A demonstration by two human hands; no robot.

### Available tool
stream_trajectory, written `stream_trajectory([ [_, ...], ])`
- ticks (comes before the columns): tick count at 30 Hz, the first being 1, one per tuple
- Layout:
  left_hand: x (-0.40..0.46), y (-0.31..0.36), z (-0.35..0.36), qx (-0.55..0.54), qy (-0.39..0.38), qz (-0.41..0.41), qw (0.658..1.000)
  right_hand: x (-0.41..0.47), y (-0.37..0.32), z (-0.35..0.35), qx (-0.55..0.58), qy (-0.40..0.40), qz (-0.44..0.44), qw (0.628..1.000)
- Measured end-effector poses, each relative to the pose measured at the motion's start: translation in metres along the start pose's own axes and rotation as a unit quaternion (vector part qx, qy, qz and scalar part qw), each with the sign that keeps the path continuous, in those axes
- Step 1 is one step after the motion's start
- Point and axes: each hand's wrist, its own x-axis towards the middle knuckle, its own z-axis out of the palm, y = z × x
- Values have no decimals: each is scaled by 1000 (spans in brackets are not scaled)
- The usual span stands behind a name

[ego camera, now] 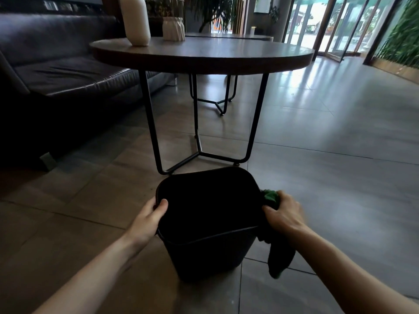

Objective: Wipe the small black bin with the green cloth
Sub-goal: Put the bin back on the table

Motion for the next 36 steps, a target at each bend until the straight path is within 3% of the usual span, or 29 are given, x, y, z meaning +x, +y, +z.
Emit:
stream_trajectory([
  [8,33,-6,13,70,-17,9,997,4,2,2,20,-7,47,999],
  [14,28,-11,8,141,-38,28,989,-1,2,-11,233,-107,126,958],
  [16,26,-7,7,199,-31,30,979,-3,1,-23,253,-123,132,950],
  [18,21,4,9,298,10,90,950,-4,-2,-39,244,-122,122,954],
  [20,17,23,17,335,33,202,920,-4,-11,-55,218,-114,90,965],
  [25,4,80,57,391,-91,362,841,-10,-49,-81,119,-145,-71,980],
  [28,-4,103,76,442,-139,373,804,-20,-72,-77,70,-196,-176,962],
  [30,-10,113,82,469,-155,349,796,-26,-85,-75,45,-212,-224,950],
  [33,-19,121,79,473,-139,351,796,-32,-93,-80,28,-183,-264,947],
  [36,-28,125,71,487,-117,390,773,-34,-94,-88,17,-174,-295,939],
])
